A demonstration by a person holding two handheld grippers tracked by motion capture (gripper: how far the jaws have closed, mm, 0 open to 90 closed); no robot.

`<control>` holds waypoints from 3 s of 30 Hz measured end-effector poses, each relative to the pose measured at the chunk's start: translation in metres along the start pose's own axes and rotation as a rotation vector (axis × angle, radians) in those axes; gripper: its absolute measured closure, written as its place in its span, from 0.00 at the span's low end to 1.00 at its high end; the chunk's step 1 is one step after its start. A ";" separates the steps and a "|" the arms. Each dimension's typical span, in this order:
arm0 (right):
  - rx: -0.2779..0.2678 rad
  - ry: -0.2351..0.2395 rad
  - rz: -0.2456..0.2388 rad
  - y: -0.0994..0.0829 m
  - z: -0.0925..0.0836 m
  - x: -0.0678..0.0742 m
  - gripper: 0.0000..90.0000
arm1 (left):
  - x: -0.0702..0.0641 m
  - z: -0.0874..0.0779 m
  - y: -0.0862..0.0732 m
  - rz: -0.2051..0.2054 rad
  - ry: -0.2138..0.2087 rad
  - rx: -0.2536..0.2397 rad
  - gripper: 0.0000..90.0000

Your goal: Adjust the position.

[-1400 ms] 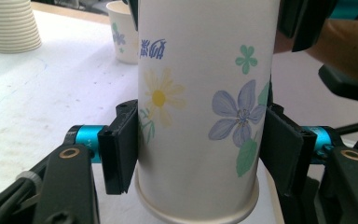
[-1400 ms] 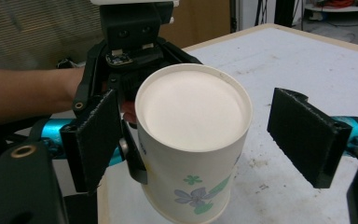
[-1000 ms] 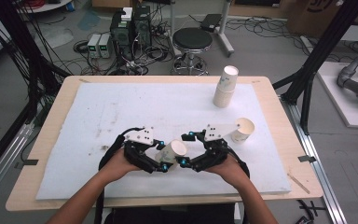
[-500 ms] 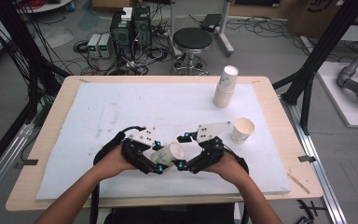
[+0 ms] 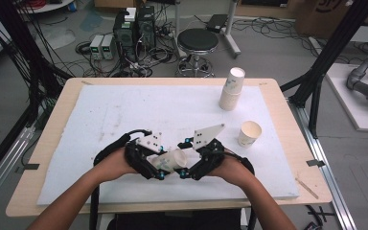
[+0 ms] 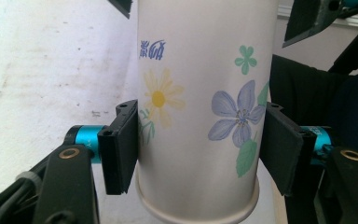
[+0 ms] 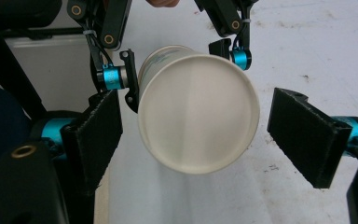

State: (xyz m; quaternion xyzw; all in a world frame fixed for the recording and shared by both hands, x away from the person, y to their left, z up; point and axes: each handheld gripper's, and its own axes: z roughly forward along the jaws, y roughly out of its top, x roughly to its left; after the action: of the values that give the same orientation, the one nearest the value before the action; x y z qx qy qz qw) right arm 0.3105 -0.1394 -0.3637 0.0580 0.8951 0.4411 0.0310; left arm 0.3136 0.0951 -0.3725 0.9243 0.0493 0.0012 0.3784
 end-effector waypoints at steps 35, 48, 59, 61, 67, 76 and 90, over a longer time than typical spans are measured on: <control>0.070 0.041 -0.018 -0.012 -0.010 -0.010 0.42 | 0.001 -0.011 -0.021 -0.036 0.033 -0.272 0.17; -0.053 -0.004 0.027 -0.035 -0.025 -0.004 0.42 | -0.003 -0.011 -0.037 -0.099 0.057 -0.472 0.17; -0.140 -0.014 0.065 -0.051 -0.026 0.002 0.42 | -0.004 0.002 -0.044 -0.123 0.041 -0.503 0.17; -0.142 -0.013 0.063 -0.052 -0.026 0.002 0.42 | -0.004 0.002 -0.044 -0.124 0.043 -0.507 0.17; -0.148 -0.008 0.062 -0.053 -0.026 0.002 0.42 | -0.005 0.006 -0.044 -0.110 0.038 -0.514 0.18; -0.154 -0.002 0.064 -0.053 -0.026 0.002 0.42 | -0.005 0.013 -0.043 -0.108 0.018 -0.532 0.18; -0.197 0.042 0.073 -0.054 -0.027 0.000 0.42 | -0.006 0.023 -0.042 -0.093 -0.029 -0.540 0.18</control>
State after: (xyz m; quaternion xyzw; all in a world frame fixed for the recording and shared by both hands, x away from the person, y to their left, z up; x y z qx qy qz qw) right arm 0.3036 -0.1926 -0.3900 0.0782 0.8450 0.5290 0.0015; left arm 0.3049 0.1082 -0.4187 0.7867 0.0843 -0.0165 0.6113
